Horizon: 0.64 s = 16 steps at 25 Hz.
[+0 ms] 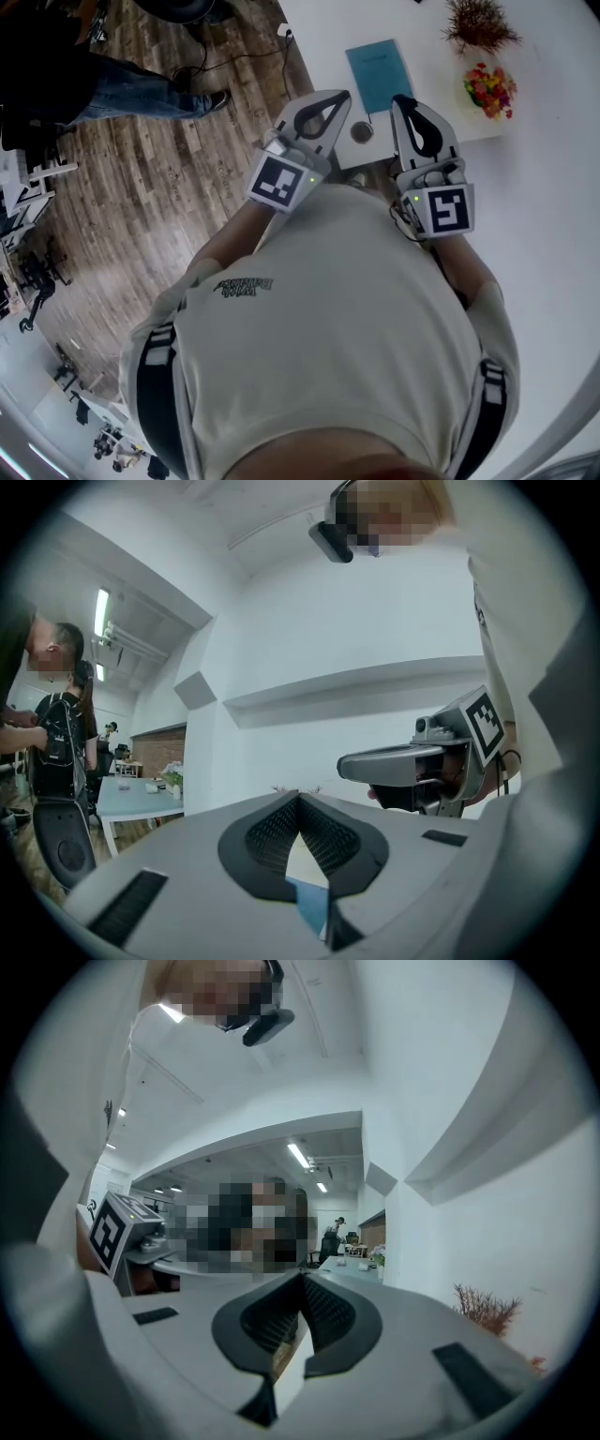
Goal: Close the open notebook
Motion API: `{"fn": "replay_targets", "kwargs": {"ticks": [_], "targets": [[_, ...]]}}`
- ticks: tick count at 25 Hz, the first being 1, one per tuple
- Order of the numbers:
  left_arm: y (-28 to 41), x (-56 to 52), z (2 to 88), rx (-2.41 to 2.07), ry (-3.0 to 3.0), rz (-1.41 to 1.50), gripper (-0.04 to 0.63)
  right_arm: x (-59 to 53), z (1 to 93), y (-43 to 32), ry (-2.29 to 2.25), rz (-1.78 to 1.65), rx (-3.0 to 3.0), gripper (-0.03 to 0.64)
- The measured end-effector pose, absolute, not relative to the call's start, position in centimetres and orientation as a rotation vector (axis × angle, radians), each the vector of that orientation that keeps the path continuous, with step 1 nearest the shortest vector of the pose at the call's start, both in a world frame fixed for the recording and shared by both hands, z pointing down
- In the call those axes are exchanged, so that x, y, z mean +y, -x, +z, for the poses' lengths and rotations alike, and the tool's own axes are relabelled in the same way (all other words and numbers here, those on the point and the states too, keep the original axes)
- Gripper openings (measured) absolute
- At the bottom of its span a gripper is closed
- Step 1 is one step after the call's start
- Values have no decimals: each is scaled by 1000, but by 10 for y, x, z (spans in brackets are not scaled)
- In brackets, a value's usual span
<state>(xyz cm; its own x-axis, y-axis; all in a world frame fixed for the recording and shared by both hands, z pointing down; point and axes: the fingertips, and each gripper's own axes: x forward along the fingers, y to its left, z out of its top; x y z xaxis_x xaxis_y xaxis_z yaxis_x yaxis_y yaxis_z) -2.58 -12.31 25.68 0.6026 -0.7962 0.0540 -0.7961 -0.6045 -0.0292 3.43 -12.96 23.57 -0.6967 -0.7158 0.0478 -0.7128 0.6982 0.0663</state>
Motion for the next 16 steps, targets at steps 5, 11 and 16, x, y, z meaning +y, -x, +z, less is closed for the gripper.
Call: {"fn": "replay_targets", "kwargs": {"ticks": [5, 11, 16], "targets": [[25, -123, 253, 1391, 2809, -92, 13, -129, 234, -33, -1176, -62, -2840, 2], [23, -125, 253, 1385, 2799, -111, 13, -130, 235, -33, -1164, -71, -2844, 2], [19, -127, 255, 1381, 2809, -119, 14, -133, 234, -34, -1165, -64, -2844, 2]]}}
